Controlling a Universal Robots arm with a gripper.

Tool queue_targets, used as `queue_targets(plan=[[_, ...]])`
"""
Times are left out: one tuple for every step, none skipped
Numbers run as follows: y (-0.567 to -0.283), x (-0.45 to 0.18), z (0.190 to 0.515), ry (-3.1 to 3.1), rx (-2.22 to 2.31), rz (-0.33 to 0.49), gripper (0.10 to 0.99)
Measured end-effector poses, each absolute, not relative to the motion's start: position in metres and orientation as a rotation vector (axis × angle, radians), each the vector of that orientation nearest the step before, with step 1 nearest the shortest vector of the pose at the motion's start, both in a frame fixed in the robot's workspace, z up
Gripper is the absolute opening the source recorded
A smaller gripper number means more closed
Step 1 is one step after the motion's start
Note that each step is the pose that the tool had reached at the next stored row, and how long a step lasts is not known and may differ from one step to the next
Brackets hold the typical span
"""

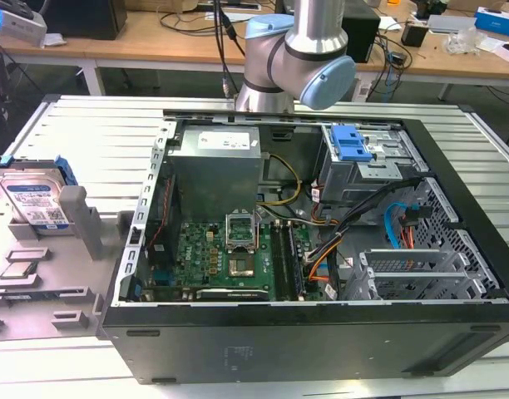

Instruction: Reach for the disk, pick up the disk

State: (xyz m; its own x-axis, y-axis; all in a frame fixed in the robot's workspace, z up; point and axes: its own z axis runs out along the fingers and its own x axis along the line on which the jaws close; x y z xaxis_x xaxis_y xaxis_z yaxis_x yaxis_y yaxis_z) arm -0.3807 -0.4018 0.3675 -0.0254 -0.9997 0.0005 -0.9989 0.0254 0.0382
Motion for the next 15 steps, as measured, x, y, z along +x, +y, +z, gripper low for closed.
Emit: queue_targets(plan=[[-0.402, -0.381, 0.367, -2.230, 2.174, -0.042, 0.537], [-0.402, -0.381, 0.367, -2.229, 2.175, -0.042, 0.604], [-0.402, -0.381, 0.367, -2.229, 2.175, -0.042, 0.604], [-0.402, -0.381, 0.367, -2.229, 2.175, -0.042, 0.604], [-0.401, -0.381, 0.367, -2.230, 2.174, -0.042, 0.604], [-0.400, -0.381, 0.368, -2.229, 2.174, -0.042, 0.604], [-0.398, -0.381, 0.367, -2.229, 2.175, -0.042, 0.604], [-0.397, -0.381, 0.367, -2.229, 2.175, -0.042, 0.604], [-0.394, -0.381, 0.367, -2.229, 2.175, -0.042, 0.604], [-0.392, -0.381, 0.367, -2.229, 2.175, -0.042, 0.604], [-0.390, -0.381, 0.367, -2.229, 2.175, -0.042, 0.604], [-0.389, -0.381, 0.367, -2.229, 2.175, -0.042, 0.604], [-0.387, -0.381, 0.367, -2.229, 2.175, -0.042, 0.604], [-0.387, -0.381, 0.367, -2.229, 2.175, -0.042, 0.604], [-0.387, -0.381, 0.367, -2.229, 2.175, -0.042, 0.604]])
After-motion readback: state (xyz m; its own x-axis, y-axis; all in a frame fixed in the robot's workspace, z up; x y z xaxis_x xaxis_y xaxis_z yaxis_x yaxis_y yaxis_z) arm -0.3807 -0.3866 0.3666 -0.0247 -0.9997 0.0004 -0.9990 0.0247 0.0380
